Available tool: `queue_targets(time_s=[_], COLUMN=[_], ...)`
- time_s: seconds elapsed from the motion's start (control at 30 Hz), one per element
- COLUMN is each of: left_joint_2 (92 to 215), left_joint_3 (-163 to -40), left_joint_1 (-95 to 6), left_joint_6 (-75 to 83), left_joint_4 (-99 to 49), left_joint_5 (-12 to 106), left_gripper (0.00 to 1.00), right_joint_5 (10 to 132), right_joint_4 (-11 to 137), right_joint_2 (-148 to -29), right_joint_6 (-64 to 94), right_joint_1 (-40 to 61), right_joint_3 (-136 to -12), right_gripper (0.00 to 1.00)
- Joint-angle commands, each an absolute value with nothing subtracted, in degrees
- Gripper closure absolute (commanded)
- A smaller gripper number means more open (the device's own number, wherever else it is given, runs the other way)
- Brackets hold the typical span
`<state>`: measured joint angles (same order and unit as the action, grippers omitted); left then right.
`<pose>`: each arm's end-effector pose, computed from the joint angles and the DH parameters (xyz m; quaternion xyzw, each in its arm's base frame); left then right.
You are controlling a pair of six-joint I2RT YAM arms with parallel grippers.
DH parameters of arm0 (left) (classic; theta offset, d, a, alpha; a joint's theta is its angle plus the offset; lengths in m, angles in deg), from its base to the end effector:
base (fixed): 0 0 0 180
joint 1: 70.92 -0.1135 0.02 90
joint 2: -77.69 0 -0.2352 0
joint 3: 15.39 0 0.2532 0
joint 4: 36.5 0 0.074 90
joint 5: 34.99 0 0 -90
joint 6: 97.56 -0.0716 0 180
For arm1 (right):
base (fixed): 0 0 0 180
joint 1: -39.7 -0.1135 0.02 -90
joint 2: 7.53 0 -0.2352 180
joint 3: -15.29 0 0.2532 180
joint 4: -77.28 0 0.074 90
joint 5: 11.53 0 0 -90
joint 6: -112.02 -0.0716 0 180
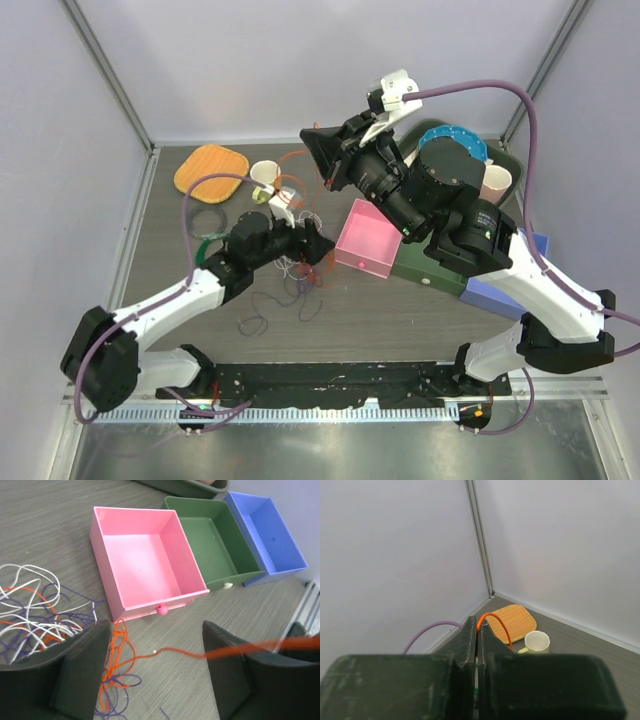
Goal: Untangle the cables
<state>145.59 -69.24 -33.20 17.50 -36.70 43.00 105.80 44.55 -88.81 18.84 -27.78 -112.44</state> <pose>0.2416 -0.2057 0.2355 0.1504 0.7710 -0.3897 0.4807 0.1424 0.2576 0.5621 -0.1620 0.6070 0.3229 0.7079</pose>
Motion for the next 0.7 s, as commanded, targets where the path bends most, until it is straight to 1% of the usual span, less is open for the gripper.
queue_targets(time_s=[0.0,0.03,0.07,0.13,0.17,0.23,0.27,0.3,0.33,0.37,0.4,0.43,0.47,0.53,0.67], left_joint_2=[150.97,151.6,151.78,150.21,149.15,144.52,142.66,141.33,139.06,138.34,137.9,137.81,137.98,138.24,138.07], left_joint_3=[-74.88,-76.98,-77.7,-78.32,-78.58,-80.5,-81.65,-83.05,-86.55,-88.76,-91.3,-97.59,-100.7,-108.16,-114.52], left_joint_1=[-33.12,-33.12,-33.12,-33.12,-33.12,-33.13,-33.12,-33.12,-33.21,-33.21,-33.13,-33.12,-33.12,-33.12,-33.12], left_joint_6=[15.99,16.52,17.31,18.28,18.8,20.04,20.47,20.74,19.61,18.64,17.68,15.4,14.42,12.84,8.63], left_joint_4=[-42.14,-40.74,-38.2,-38.0,-37.3,-35.37,-32.4,-30.63,-28.96,-25.81,-23.95,-21.41,-17.3,-14.37,-11.89], left_joint_5=[45.52,46.39,46.92,46.49,46.92,50.86,53.75,58.92,60.88,62.21,63.61,63.89,63.89,64.24,68.88], left_gripper=[0.56,0.99,1.0,1.0,1.0,1.0,1.0,1.0,1.0,1.0,1.0,1.0,1.0,1.0,1.0], right_joint_5=[104.57,104.92,106.57,108.69,111.83,114.4,115.89,117.47,118.18,118.89,118.11,116.89,116.26,115.04,110.12], right_joint_4=[45.12,45.11,45.03,45.03,45.03,45.11,45.29,46.25,46.61,48.87,50.72,52.65,55.54,56.54,60.04], right_joint_2=[-87.78,-87.51,-87.34,-86.2,-85.58,-83.57,-82.69,-80.85,-79.96,-79.08,-78.03,-76.28,-75.48,-74.25,-73.01], right_joint_6=[17.45,17.54,17.8,18.59,18.94,19.38,18.78,18.6,18.51,18.16,18.59,19.38,19.47,18.16,18.59], right_joint_1=[-27.8,-27.8,-27.8,-27.8,-27.71,-27.63,-27.36,-26.93,-26.31,-26.05,-25.78,-25.26,-24.82,-24.29,-23.76], right_joint_3=[-113.56,-113.56,-113.12,-111.98,-109.8,-106.28,-101.91,-99.61,-97.32,-92.34,-89.68,-86.96,-82.49,-79.91,-75.08], right_gripper=[0.99,0.99,0.99,0.99,0.99,0.99,0.99,0.99,0.99,0.99,0.99,0.99,0.99,0.99,0.99])
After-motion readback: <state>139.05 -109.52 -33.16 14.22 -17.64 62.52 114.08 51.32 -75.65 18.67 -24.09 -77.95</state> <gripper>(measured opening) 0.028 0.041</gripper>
